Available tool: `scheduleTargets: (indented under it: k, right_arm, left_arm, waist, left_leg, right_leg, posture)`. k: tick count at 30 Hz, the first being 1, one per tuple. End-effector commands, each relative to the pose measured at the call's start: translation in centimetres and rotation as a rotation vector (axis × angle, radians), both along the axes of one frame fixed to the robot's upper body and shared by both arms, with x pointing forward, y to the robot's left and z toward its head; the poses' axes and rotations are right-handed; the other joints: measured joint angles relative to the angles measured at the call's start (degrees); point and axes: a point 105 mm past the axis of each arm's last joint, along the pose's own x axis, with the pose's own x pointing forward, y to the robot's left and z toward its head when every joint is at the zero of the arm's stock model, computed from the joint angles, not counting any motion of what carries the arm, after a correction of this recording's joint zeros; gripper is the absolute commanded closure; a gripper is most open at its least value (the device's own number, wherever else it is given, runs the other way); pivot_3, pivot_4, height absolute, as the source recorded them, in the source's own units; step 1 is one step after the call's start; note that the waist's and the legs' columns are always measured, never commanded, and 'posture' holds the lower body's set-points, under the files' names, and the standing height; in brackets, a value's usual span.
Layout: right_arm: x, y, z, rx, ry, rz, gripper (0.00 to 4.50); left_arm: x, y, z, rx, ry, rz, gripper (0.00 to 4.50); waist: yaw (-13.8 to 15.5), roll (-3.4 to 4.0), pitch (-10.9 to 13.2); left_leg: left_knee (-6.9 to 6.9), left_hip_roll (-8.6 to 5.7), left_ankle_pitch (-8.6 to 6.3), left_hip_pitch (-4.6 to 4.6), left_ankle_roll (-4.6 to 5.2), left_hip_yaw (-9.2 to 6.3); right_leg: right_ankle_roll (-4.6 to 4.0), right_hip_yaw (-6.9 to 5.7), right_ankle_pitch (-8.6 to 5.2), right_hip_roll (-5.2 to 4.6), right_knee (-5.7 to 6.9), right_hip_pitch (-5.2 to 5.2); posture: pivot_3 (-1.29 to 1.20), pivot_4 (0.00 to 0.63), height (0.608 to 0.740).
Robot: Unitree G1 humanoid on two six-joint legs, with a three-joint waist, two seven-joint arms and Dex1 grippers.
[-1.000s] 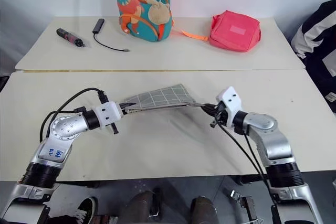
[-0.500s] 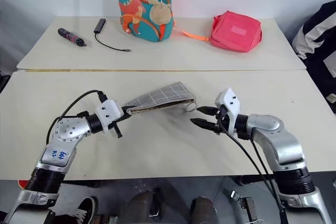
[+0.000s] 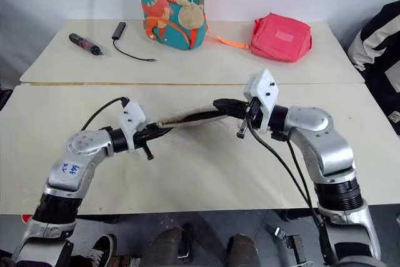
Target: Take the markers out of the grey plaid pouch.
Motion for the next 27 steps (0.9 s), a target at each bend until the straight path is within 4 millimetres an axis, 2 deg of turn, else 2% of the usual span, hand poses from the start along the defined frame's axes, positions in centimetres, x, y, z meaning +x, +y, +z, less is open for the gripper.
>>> scheduleTargets:
  k: [1, 4, 8, 13, 18, 21, 27]
  right_arm:
    - [-0.3, 1.1, 1.0, -0.037, -0.071, 0.029, 4.44]
    - [-0.1, 1.4, 1.3, -0.045, -0.085, 0.022, 4.44]
    - [0.4, 1.2, -1.0, -0.211, -0.092, 0.014, 4.44]
    - [0.6, 1.5, -0.1, -0.142, -0.09, 0.01, 4.44]
    - [1.3, 0.9, -2.0, -0.27, -0.105, -0.018, 4.44]
    - [1.8, 0.3, -3.5, -0.407, -0.158, -0.026, 4.44]
    - [2.2, 1.3, -3.0, -0.595, -0.293, 0.003, 4.44]
  left_arm:
    - [-0.5, -1.1, 3.3, -0.111, -0.046, -0.026, 4.5]
    - [-0.8, -1.4, 3.2, -0.061, -0.059, -0.044, 4.5]
    - [-0.8, -1.8, 2.5, -0.071, -0.041, -0.034, 4.5]
    - [-1.4, -2.7, 2.1, -0.061, -0.027, -0.06, 4.5]
    - [-1.7, -3.3, 2.0, -0.055, -0.022, -0.08, 4.5]
    - [-1.9, -3.9, 2.1, -0.081, -0.002, -0.095, 4.5]
    - [-3.6, -6.9, 1.5, -0.13, 0.169, -0.23, 4.5]
  waist:
    - [-0.11, 0.0, 0.0]
    - [-0.1, 0.0, 0.0]
    - [-0.11, 0.0, 0.0]
    - [-0.02, -0.01, 0.0]
    - [-0.04, -0.01, 0.0]
    - [-0.06, -0.01, 0.0]
    - [-0.09, -0.01, 0.01]
  left_leg:
    - [0.0, 0.0, 0.0, -0.01, 0.0, 0.01]
    - [-0.01, 0.0, 0.01, -0.02, -0.01, 0.02]
    - [-0.02, 0.0, 0.01, -0.01, -0.02, 0.06]
    - [0.0, 0.01, 0.01, -0.03, -0.02, 0.05]
    - [0.02, -0.01, 0.01, -0.01, -0.02, 0.05]
    - [0.0, 0.0, 0.01, -0.01, -0.02, 0.06]
    - [0.03, 0.0, 0.02, -0.02, -0.03, 0.08]
  right_leg:
    - [0.0, 0.0, 0.0, 0.0, 0.01, 0.0]
    - [0.0, 0.01, 0.0, 0.02, 0.03, -0.02]
    - [0.0, 0.03, 0.0, 0.03, 0.02, -0.01]
    - [0.0, 0.02, 0.0, 0.03, 0.02, 0.0]
    - [0.0, 0.02, 0.0, 0.02, -0.05, 0.02]
    - [0.0, 0.04, 0.0, 0.02, -0.05, -0.02]
    - [0.0, 0.06, 0.0, 0.03, -0.04, -0.02]
  posture:
    - [0.0, 0.15, 0.74]
    - [0.0, 0.15, 0.74]
    - [0.0, 0.15, 0.74]
    - [0.0, 0.15, 0.74]
    - [0.0, 0.15, 0.74]
    - [0.0, 0.15, 0.74]
    - [0.0, 0.15, 0.74]
